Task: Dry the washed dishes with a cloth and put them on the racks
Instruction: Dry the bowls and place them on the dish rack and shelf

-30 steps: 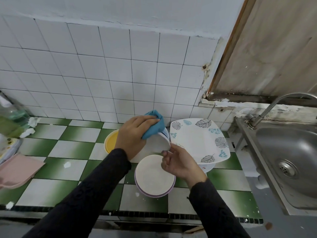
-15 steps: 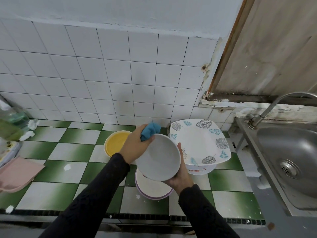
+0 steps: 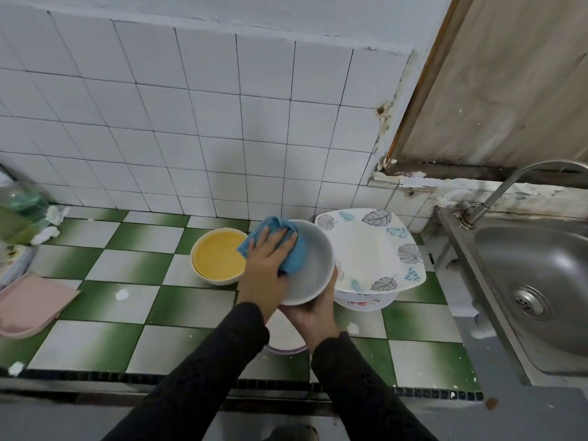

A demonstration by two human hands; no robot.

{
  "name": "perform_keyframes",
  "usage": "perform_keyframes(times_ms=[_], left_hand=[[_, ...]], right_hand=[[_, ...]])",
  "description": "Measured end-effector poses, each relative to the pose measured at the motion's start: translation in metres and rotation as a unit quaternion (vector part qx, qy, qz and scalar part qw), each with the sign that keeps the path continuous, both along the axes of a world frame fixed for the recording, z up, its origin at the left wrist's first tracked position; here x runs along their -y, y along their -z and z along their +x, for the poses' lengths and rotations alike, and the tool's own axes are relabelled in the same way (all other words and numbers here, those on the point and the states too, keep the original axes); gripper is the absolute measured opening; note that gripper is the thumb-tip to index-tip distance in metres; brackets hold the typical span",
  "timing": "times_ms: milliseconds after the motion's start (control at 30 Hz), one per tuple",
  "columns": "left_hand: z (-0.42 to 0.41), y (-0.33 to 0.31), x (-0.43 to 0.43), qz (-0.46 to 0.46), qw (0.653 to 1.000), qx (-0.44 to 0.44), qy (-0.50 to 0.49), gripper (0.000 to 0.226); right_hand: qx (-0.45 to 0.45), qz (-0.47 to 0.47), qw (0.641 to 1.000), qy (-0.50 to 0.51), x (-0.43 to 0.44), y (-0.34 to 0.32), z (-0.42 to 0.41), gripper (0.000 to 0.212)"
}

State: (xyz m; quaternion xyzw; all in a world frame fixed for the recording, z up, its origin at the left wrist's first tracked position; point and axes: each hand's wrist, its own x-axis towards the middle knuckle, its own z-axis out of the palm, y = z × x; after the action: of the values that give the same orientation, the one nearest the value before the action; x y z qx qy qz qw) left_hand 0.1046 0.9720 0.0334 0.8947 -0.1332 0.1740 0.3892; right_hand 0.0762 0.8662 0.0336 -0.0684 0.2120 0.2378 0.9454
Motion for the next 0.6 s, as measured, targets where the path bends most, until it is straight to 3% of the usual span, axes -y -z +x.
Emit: perform_keyframes(times_ms=[67,167,267,400,500,600], left_hand=[[0.001,0.004,-0.001,0.099,0.994,-0.049,0.027,0.065],[0.000,0.006,-0.003,0.167,0.971,-0.157,0.070,0.067],[-0.005,0.002,0.000,0.105,0.951,-0.259,0.129,0.067],[-0.014,-0.003,0.004,0.014,0.927,-0.332,0.176,0.058],[-0.019,-0.006,-0.006,-0.033,0.896,-0.398,0.193,0.047],[-0.018,-0.017,-0.016,0.000,0.884,-0.415,0.217,0.035]], right_hand=[[0.004,-0.011,1.000,-0.010,-0.001,0.001,-0.001,0.084],[-0.002,-0.049,0.999,-0.019,0.002,0.001,-0.003,0.083],[-0.004,-0.082,0.996,-0.014,0.000,0.002,-0.003,0.076],[-0.001,-0.114,0.993,0.033,-0.002,0.004,-0.002,0.064],[0.008,-0.119,0.992,0.045,0.004,0.007,0.002,0.066],[0.004,-0.114,0.993,0.042,0.009,0.011,0.004,0.074]])
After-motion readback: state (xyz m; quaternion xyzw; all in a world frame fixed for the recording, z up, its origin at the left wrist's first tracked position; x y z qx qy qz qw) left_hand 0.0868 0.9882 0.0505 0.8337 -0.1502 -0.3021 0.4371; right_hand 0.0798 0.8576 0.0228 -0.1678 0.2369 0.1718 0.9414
